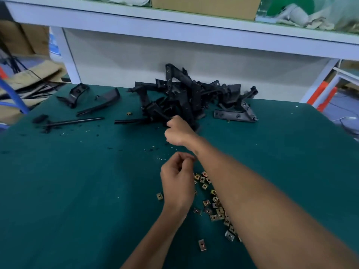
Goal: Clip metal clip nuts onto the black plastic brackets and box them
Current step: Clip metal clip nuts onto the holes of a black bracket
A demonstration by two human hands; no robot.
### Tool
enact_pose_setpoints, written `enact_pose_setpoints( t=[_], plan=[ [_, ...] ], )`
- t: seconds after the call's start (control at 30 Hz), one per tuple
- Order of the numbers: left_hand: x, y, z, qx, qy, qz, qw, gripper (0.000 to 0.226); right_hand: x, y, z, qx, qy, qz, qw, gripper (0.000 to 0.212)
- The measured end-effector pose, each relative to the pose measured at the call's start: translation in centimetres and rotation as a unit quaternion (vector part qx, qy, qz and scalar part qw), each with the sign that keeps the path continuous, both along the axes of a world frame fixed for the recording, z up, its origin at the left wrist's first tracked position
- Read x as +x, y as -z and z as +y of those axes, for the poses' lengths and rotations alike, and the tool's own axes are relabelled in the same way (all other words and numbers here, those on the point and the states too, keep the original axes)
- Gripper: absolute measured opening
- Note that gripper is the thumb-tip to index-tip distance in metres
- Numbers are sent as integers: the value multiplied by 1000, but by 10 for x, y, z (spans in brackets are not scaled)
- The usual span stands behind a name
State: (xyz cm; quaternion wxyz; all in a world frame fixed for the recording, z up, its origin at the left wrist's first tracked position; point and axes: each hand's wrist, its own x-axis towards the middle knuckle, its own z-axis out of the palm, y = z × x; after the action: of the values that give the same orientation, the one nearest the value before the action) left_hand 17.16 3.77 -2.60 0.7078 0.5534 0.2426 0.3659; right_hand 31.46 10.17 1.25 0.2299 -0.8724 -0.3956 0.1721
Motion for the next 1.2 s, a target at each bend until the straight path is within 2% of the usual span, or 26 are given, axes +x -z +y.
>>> enact_pose_setpoints(
  t=[0.03, 0.1, 0.17, 0.27, 0.37, 0.43, 0.47, 0.53, 0.57, 0.63, 0.7, 0.8, 0.9, 1.0, 1.1, 1.2],
  plan=[
    [1, -1, 1, -5, 0, -1, 1000, 25, 1, 1, -4, 42, 23, -5, 999, 19],
    [1, -2, 1, -13, 0, 1, 1000, 22, 1, -4, -19, 152, 62, 7, 986, 24],
    [1, -4, 1, -31, 14, -16, 999, 22, -4, -14, -47, 279, 92, 34, 955, 23],
    [-2, -9, 1, -109, 54, -79, 989, 26, -28, -31, -103, 402, 60, 48, 912, 18],
    [-2, -18, 5, -215, 129, -125, 960, 50, -63, -36, -157, 404, -56, 6, 913, 23],
    [-5, -25, 9, -265, 193, -98, 940, 57, -82, -34, -184, 361, -140, -29, 922, 25],
    [-7, -28, 9, -278, 227, -86, 929, 48, -88, -32, -194, 321, -169, -33, 931, 24],
    [-10, -25, 8, -241, 266, -96, 928, 23, -94, -25, -209, 220, -190, -2, 957, 20],
    [-10, -22, 6, -215, 267, -111, 933, 22, -96, -22, -215, 187, -190, 22, 963, 20],
    [-13, -19, 1, -187, 250, -111, 943, 26, -99, -17, -223, 222, -173, 83, 956, 21],
    [-15, -24, -3, -177, 221, -93, 955, 33, -99, -15, -228, 320, -140, 124, 929, 21],
    [-14, -25, -3, -169, 168, -46, 970, 38, -98, -10, -229, 393, -93, 110, 908, 22],
    [-17, -25, -1, -123, 205, -51, 970, 30, -102, -2, -220, 390, -91, 64, 914, 19],
    [-20, -26, 3, -84, 215, -60, 971, 33, -103, -1, -207, 344, -117, 4, 931, 17],
    [-20, -29, 7, -80, 155, -71, 982, 24, -101, -9, -198, 307, -144, -1, 941, 17],
    [-19, -31, 13, -25, 16, -44, 999, 28, -86, -20, -202, 378, -91, 33, 921, 23]
  ],
)
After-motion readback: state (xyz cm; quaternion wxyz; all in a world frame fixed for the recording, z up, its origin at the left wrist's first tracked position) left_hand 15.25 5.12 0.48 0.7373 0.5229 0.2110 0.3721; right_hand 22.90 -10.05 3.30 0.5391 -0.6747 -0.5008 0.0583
